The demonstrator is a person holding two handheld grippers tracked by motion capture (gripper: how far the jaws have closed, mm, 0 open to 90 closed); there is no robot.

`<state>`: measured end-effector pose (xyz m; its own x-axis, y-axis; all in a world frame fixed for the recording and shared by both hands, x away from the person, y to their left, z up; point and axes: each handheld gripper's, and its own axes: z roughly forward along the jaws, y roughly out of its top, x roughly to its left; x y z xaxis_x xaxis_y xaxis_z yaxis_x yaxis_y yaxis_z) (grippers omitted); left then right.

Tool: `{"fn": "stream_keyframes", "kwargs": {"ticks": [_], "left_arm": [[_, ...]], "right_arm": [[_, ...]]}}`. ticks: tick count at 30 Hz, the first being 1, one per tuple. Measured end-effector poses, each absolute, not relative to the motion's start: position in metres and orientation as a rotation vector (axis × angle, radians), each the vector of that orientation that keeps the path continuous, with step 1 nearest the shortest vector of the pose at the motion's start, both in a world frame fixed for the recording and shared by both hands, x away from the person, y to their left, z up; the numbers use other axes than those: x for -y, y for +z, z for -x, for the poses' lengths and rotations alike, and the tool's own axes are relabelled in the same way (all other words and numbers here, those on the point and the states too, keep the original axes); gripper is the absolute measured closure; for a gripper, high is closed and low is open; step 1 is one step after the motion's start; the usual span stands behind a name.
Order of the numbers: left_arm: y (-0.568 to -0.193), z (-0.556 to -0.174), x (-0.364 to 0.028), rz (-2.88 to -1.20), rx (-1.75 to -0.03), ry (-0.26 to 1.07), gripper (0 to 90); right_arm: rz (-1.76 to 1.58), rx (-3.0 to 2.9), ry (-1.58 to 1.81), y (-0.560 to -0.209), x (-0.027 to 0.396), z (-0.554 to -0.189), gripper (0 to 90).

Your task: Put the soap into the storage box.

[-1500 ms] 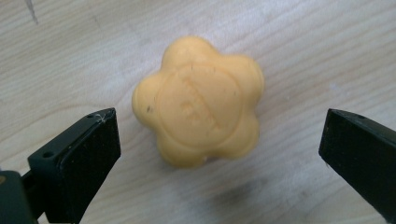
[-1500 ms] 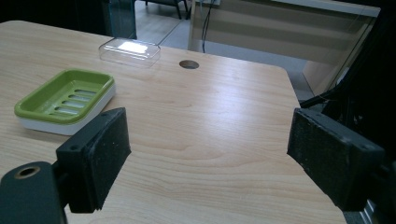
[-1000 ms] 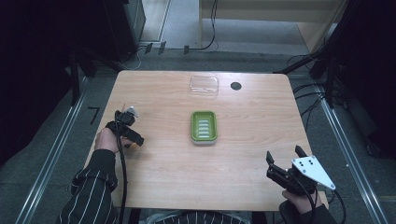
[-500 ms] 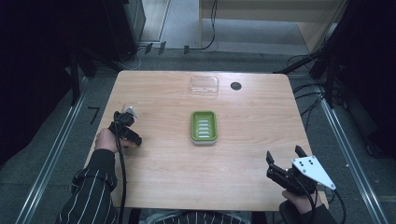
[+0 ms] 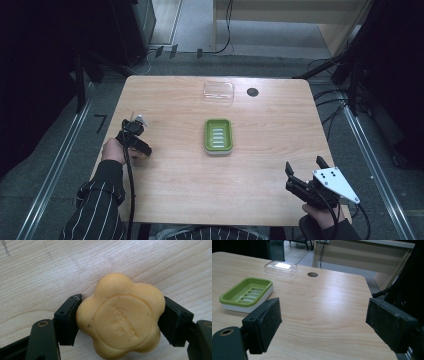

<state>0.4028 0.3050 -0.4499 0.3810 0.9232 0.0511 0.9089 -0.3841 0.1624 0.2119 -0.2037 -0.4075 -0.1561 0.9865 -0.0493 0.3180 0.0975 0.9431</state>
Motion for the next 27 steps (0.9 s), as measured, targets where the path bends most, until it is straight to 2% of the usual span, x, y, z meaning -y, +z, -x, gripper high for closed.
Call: {"fn": "stream_keyframes", "kwargs": {"ticks": [27], "left_arm": [[-0.440,-0.395,-0.290,-2.579,-1.578,0.219,27.5]], "right_arm": [[-1.325,-1.593,1.085,-0.407,0.204,-0.211,13.7]]}}
